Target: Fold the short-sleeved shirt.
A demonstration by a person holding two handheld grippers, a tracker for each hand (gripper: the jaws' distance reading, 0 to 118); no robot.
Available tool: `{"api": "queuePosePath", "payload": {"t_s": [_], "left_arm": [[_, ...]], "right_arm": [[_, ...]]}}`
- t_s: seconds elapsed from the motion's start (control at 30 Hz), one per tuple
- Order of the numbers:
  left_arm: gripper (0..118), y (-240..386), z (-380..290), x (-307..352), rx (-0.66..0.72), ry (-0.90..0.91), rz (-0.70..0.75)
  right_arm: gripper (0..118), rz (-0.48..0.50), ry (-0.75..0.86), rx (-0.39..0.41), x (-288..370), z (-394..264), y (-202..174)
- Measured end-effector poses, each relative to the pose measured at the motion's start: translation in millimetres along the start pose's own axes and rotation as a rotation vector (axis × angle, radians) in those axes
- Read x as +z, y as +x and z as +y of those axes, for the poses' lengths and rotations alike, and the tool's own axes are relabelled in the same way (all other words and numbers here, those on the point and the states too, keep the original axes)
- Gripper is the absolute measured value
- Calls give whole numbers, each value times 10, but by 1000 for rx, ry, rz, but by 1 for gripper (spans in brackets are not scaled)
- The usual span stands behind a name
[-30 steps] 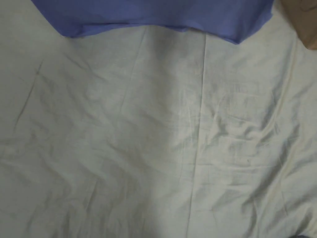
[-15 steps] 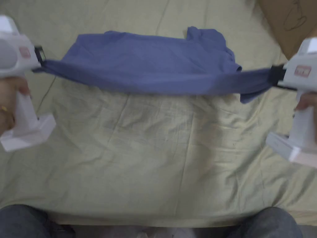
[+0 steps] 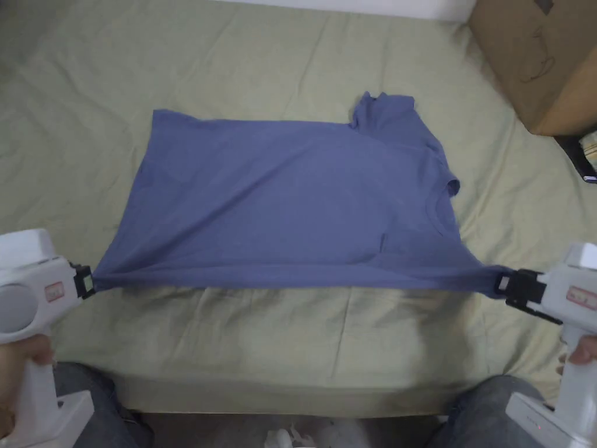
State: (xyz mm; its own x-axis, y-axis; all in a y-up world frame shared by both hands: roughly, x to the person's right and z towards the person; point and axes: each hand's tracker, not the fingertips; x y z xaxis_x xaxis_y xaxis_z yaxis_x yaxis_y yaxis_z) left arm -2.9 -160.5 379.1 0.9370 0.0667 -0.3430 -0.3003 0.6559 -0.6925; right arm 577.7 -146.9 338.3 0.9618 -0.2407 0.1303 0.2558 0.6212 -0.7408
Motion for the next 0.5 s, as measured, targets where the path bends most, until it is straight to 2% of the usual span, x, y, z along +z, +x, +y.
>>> {"api": "queuePosePath", "payload": {"t_s": [0.23, 0.27, 0.3, 0.33, 0.37, 0.4, 0.43, 0.47, 0.5], "left_arm": [[0, -96, -259, 108, 34, -45, 29], [5, -110, -267, 108, 61, -39, 18], [15, -134, -244, 114, 74, -37, 34], [31, -157, -224, 128, 91, -31, 41], [59, -198, -200, 148, 109, -17, 57], [79, -251, -192, 186, 138, 2, 52], [96, -293, -165, 222, 170, 13, 48], [113, -338, -128, 275, 195, 35, 43], [118, -369, -91, 346, 207, 71, 36]], "right_arm": [[4, 31, -49, 22, 202, -497, 116], [4, 29, -58, 30, 191, -540, 112], [4, 28, -59, 35, 184, -567, 104], [5, 22, -56, 35, 187, -578, 94], [14, 4, -54, 33, 206, -571, 86], [30, -3, -62, 47, 236, -546, 82], [55, -5, -61, 67, 277, -517, 80], [88, -12, -58, 90, 336, -470, 65], [100, -30, -37, 113, 418, -414, 56]]}}
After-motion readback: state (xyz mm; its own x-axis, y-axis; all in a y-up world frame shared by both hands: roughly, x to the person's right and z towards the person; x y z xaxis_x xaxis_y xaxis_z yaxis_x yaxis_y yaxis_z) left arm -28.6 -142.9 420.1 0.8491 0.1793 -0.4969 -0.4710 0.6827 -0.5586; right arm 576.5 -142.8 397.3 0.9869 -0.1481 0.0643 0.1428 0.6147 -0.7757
